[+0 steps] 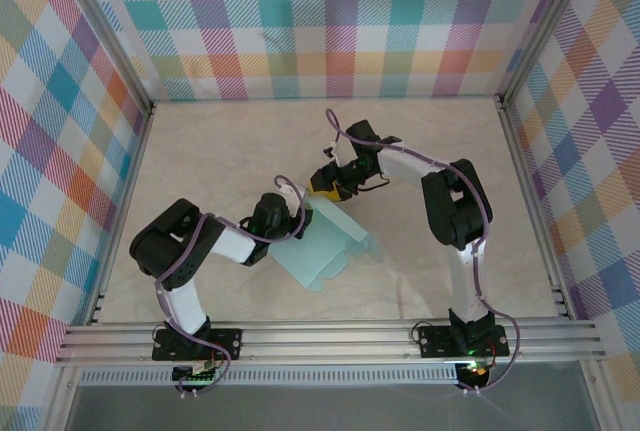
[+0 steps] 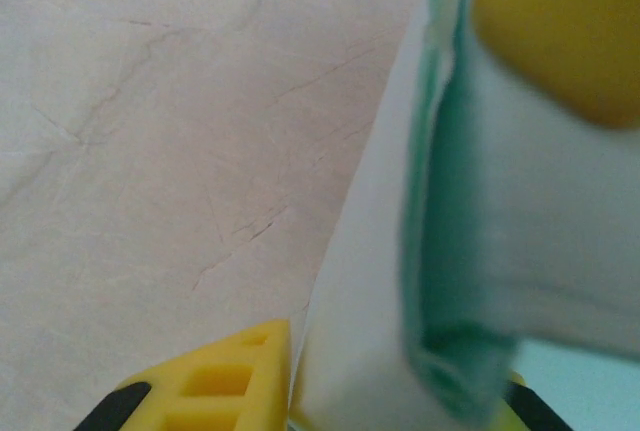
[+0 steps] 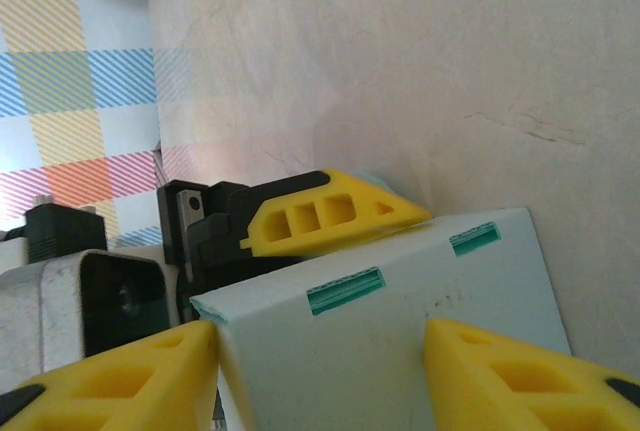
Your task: Fold the paper box
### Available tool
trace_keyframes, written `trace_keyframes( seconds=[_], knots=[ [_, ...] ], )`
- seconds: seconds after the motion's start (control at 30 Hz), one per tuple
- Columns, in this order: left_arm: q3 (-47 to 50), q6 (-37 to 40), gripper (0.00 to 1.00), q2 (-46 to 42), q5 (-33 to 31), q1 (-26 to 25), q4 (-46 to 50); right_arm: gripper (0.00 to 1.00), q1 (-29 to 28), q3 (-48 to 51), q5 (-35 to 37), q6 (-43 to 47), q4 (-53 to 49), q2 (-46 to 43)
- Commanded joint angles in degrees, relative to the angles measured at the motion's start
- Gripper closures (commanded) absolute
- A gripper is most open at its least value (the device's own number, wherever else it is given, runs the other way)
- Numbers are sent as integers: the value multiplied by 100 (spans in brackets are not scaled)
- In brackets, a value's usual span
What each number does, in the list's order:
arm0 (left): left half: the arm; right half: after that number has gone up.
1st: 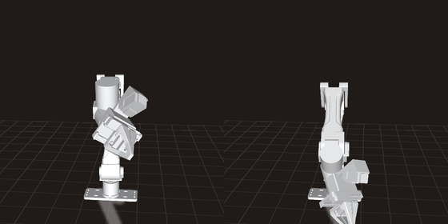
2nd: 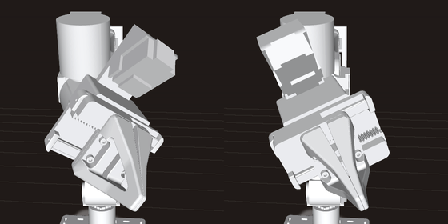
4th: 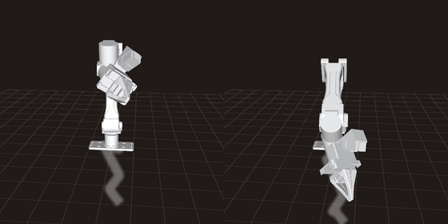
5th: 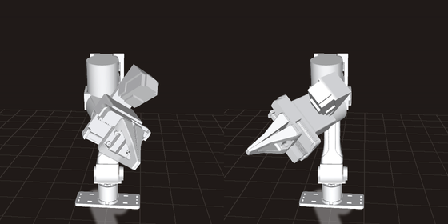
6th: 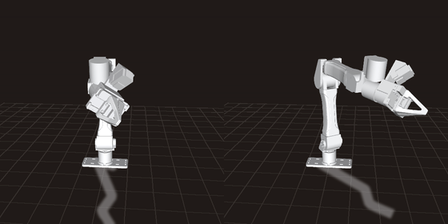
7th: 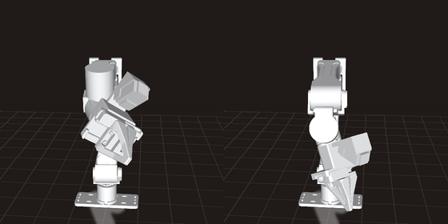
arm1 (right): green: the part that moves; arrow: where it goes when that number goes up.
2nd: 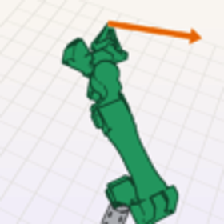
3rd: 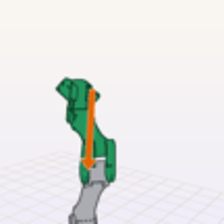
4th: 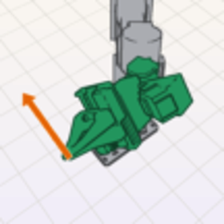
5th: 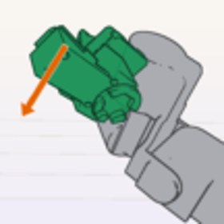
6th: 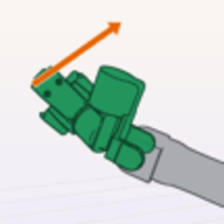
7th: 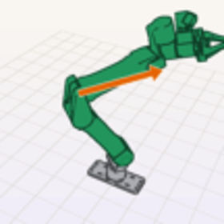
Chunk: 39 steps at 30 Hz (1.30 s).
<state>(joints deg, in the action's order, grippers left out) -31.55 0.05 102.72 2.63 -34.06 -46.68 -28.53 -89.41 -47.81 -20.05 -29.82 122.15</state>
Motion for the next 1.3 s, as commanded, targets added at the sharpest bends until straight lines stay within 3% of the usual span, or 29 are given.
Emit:
trace_keyframes(
  seconds=[0.0,0.1,0.33,0.7,1.03,1.27],
  knots=[
    [-198,-5,79,143,3,-65,-157,46,-87,195,77,117,-261,295],
    [-279,-81,80,189,81,-65,-166,45,-113,209,17,103,-236,307],
    [-297,-141,95,179,79,-66,-119,46,-169,213,3,59,-206,289],
    [-353,-269,100,146,57,-54,-8,45,-228,395,171,-263,167,-4],
    [-407,-359,100,-103,390,-5,157,21,155,674,977,-1033,704,-1055],
    [-615,-574,100,-120,443,36,384,19,749,1435,1414,-1349,1435,-1976]
  ],
)
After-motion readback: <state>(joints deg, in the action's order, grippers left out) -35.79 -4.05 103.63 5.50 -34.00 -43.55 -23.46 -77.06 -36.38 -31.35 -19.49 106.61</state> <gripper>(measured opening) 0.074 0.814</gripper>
